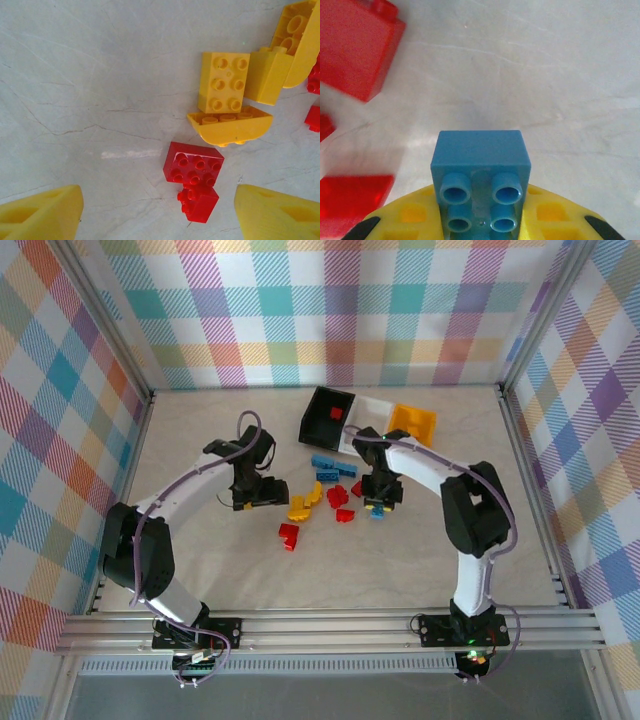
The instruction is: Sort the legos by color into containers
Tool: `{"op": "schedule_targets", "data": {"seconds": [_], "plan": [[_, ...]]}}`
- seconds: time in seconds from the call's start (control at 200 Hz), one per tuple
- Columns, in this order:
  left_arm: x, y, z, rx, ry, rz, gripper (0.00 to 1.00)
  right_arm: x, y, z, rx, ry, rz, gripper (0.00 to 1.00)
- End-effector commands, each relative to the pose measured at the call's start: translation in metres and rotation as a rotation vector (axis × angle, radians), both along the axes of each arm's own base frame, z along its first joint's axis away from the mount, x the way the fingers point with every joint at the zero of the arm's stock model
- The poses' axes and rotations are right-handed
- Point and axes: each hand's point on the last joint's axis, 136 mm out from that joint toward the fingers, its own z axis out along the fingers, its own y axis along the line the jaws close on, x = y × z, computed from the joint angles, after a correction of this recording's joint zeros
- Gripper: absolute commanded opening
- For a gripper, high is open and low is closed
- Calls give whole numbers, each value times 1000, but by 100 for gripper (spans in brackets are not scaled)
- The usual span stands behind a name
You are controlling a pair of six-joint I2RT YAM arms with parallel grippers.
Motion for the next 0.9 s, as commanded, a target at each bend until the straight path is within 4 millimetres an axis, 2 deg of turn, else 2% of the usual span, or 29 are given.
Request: {"op": "schedule_targets", "data": {"seconds": [0.0, 0.085, 0.305, 0.415, 0.51, 0.67, 0.785, 0.895], "plan": [[-13, -8, -2, -27, 16, -46, 80, 32, -1, 59, 63, -137, 10, 23], [-19, -11, -6, -34, 33, -55, 80, 68, -1, 80, 102, -211, -6, 24], [-31, -27, -8, -54, 50, -101, 80, 169, 4, 96, 169, -348, -7, 25], [-34, -36, -10, -63, 55, -110, 79, 211, 9, 90, 187, -390, 6, 25], [-36, -38, -16, -55, 67, -107, 77, 238, 13, 81, 221, -418, 1, 25], [-35, -39, -25, -36, 95, -106, 76, 264, 13, 63, 247, -464, 9, 26], [-30, -41, -27, -26, 102, -120, 76, 262, 17, 46, 279, -424, 33, 26], [-25, -44, -28, -19, 108, -131, 76, 249, 21, 29, 287, -355, 59, 26]]}}
